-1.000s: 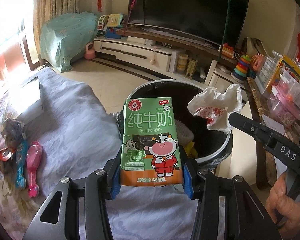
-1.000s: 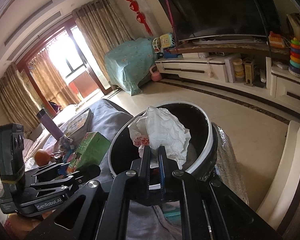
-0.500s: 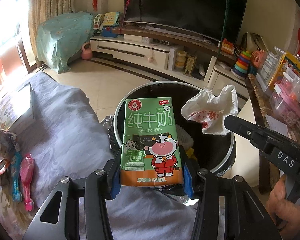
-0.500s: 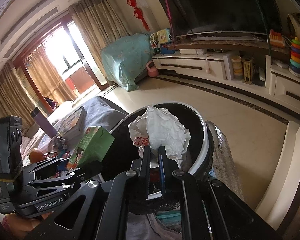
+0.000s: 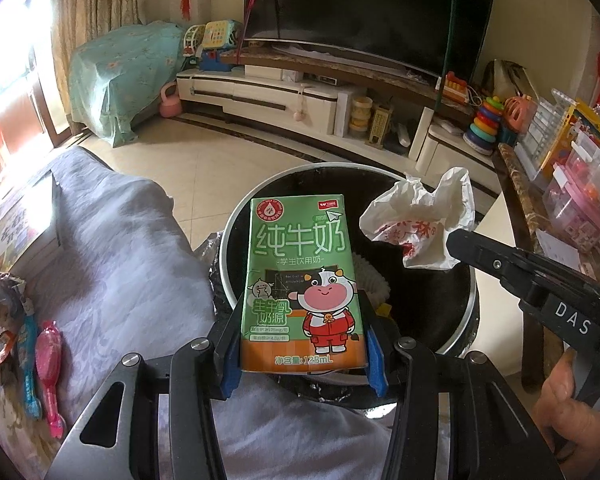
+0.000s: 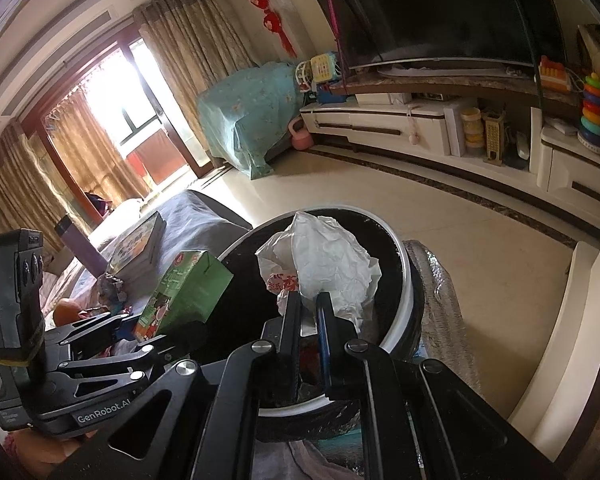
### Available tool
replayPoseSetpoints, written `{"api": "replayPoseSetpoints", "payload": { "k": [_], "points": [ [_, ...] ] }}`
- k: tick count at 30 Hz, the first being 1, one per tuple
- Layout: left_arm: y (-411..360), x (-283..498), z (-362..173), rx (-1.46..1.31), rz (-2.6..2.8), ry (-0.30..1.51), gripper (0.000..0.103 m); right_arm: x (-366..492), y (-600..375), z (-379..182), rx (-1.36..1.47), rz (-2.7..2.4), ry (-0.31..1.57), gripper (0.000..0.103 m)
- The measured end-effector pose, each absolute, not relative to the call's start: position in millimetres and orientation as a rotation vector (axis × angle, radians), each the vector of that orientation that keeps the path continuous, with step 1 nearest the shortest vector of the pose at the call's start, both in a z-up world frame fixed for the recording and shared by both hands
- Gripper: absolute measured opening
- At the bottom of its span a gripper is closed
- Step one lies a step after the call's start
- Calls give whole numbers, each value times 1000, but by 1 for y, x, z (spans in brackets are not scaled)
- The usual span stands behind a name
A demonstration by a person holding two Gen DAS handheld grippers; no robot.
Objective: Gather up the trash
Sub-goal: 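Open both grippers to drop the carton and tissue into the bin, then move both open grippers back over the table toward the plastic toys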
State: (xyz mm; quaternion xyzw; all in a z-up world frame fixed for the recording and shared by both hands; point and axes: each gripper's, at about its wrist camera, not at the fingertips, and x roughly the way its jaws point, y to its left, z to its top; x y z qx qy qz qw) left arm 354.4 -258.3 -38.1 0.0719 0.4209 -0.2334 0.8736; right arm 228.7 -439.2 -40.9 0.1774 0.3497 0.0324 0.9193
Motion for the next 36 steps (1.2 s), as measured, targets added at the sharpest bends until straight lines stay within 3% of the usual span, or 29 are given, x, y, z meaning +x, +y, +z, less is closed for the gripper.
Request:
{"api": "replayPoseSetpoints", "payload": {
  "k": [10, 15, 19, 24, 32, 36],
  "points": [
    [-263, 361, -39, 143, -477, 894, 51, 234, -441, -40, 355, 63, 733, 14],
    [-255, 354, -36, 122, -460, 876, 63, 232, -444, -37, 375, 61, 721, 41],
    [-240, 341, -36, 90, -444, 868, 66, 226, -442, -33, 387, 68, 700, 48],
    [-208, 317, -41, 42, -403, 871, 68, 218, -429, -28, 399, 94, 676, 73],
    [-146, 287, -44, -47, -322, 888, 68, 207, -381, -28, 383, 177, 677, 87],
    [-117, 270, -43, -91, -273, 887, 68, 206, -356, -31, 369, 221, 695, 88]
  ]
}}
